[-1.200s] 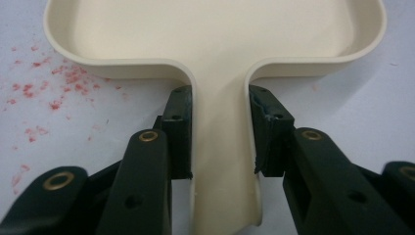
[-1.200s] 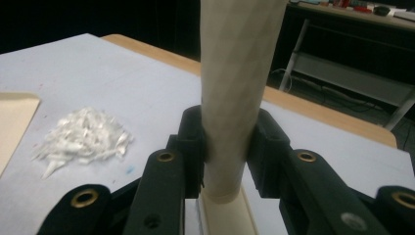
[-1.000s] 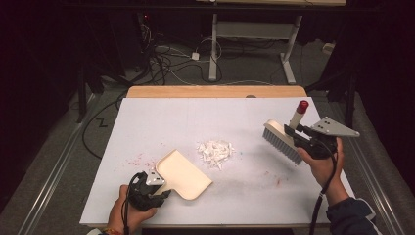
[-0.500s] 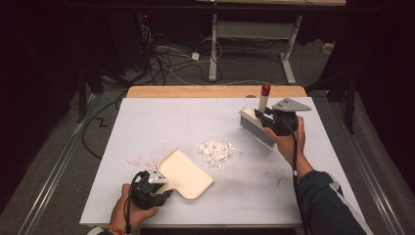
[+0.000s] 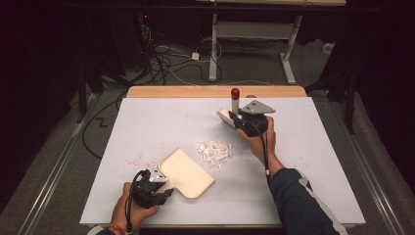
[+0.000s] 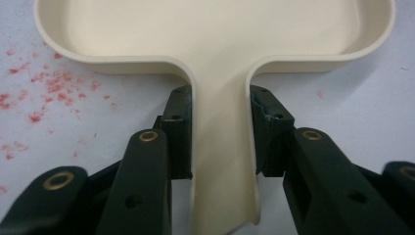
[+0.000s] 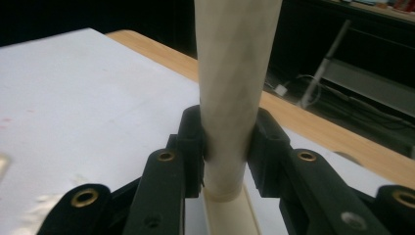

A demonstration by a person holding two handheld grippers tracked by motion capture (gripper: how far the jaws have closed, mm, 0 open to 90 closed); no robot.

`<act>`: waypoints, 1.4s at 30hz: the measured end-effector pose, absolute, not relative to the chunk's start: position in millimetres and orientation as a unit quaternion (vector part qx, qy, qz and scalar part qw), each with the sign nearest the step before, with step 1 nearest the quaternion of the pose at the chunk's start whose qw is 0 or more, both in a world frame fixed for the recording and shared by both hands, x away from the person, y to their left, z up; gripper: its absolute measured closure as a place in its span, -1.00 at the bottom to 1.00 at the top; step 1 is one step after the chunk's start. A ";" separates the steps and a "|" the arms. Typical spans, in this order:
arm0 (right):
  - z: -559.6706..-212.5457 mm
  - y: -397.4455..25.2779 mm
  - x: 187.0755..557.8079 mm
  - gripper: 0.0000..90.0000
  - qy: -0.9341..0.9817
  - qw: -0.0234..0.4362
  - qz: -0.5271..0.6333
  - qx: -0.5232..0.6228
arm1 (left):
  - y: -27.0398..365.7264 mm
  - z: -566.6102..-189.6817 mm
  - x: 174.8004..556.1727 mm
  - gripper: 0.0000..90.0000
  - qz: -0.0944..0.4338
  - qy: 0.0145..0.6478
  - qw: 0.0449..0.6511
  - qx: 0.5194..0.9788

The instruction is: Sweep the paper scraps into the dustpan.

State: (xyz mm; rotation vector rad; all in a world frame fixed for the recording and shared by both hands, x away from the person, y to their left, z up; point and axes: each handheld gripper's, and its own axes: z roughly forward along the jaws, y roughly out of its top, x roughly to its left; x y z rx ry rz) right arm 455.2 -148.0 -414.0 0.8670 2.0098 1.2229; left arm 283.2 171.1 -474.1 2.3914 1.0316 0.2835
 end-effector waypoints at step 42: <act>-408.8 -69.6 361.3 0.59 0.786 0.221 0.539 0.206 | 146.0 -470.3 305.5 0.41 0.097 0.375 0.248 0.888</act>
